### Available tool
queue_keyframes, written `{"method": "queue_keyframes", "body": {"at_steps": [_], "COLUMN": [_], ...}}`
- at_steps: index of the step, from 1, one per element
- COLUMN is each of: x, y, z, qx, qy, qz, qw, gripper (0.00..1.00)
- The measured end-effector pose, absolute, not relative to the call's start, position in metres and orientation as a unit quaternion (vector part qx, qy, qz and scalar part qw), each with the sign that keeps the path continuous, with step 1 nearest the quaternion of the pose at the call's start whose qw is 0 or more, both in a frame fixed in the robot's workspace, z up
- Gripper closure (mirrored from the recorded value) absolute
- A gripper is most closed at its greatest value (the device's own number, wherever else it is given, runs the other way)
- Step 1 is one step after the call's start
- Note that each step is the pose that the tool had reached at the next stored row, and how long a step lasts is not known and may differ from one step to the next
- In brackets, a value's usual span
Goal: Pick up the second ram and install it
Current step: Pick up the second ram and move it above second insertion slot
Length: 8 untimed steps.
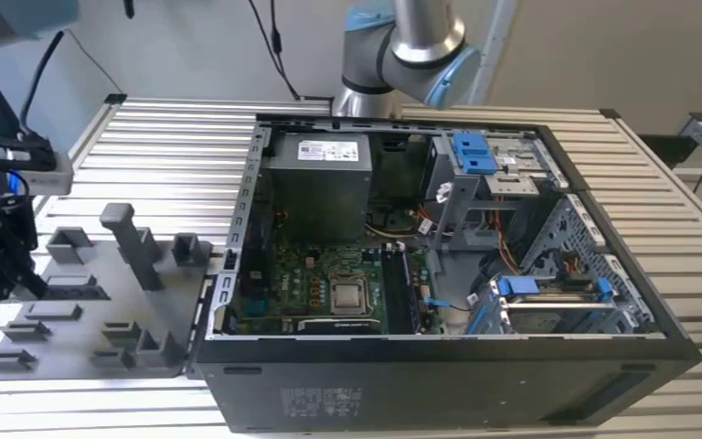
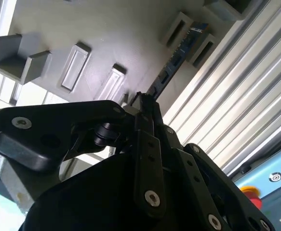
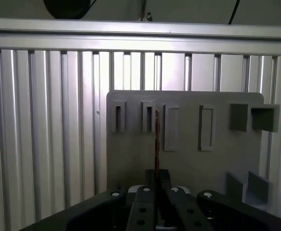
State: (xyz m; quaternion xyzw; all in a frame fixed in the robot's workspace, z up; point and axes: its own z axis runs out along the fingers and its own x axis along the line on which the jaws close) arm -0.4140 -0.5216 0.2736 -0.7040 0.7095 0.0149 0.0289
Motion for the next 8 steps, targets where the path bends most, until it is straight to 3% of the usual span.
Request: {"method": "queue_keyframes", "body": {"at_steps": [8], "x": [-0.414], "y": [-0.521], "z": [0.291], "qx": [-0.704], "qy": [0.710], "qz": [0.015], "qw": [0.029], "gripper": [0.86]}}
